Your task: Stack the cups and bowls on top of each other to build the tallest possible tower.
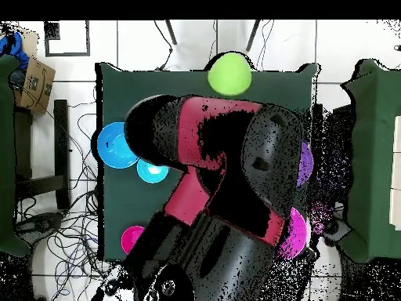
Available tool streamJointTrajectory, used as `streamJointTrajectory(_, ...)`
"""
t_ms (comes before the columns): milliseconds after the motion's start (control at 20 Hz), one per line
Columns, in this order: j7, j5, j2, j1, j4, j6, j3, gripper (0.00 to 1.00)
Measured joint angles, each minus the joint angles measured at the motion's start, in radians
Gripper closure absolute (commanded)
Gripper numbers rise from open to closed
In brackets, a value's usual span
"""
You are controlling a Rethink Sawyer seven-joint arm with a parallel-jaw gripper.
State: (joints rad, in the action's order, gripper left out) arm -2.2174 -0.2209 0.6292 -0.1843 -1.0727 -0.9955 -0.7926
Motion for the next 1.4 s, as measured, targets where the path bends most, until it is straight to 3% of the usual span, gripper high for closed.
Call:
streamJointTrajectory(550, 0.000, 0.000, -0.054, -0.014, 0.000, 0.021, 0.002, 0.00)
streamJointTrajectory(800, 0.000, 0.002, -0.057, 0.007, -0.006, 0.055, 0.036, 0.00)
streamJointTrajectory(1100, 0.000, 0.030, -0.027, 0.148, -0.029, 0.227, 0.200, 0.00)
streamJointTrajectory(1300, 0.008, 0.038, -0.009, 0.260, -0.030, 0.266, 0.315, 0.00)
streamJointTrajectory(1400, 0.011, 0.038, -0.005, 0.283, -0.030, 0.266, 0.338, 0.00)
